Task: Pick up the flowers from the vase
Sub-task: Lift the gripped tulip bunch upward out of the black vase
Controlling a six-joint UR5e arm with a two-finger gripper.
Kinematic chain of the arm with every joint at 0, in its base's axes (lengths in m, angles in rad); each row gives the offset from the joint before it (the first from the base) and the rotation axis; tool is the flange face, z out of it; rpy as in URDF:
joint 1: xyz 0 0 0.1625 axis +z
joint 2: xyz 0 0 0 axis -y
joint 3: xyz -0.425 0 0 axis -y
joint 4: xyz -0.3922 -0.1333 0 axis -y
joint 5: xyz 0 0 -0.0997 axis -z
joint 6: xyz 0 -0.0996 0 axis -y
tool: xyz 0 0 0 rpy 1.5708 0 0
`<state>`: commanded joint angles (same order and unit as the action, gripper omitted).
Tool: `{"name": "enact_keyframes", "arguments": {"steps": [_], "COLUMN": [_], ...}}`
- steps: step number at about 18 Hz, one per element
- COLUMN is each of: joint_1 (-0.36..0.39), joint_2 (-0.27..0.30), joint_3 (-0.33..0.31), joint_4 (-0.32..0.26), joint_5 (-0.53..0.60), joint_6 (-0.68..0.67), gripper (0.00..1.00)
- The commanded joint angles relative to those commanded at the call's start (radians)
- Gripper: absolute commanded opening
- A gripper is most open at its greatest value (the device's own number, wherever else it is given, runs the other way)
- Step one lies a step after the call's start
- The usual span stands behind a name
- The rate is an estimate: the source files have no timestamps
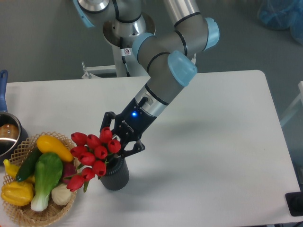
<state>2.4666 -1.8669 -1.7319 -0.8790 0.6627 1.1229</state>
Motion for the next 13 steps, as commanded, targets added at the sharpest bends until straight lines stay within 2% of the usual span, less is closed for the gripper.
{"name": "enact_keyframes", "arguments": {"steps": [4,13], "joint_1": [0.015,0.077], "joint_2": [0.006,0.064], "joint_3": [-0.005,-0.011], "joint_4": [0.000,-0.003], "joint_5": [-0.027,-0.161], "joint_6": [0.000,-0.026], "gripper": [0.36,0.36]}}
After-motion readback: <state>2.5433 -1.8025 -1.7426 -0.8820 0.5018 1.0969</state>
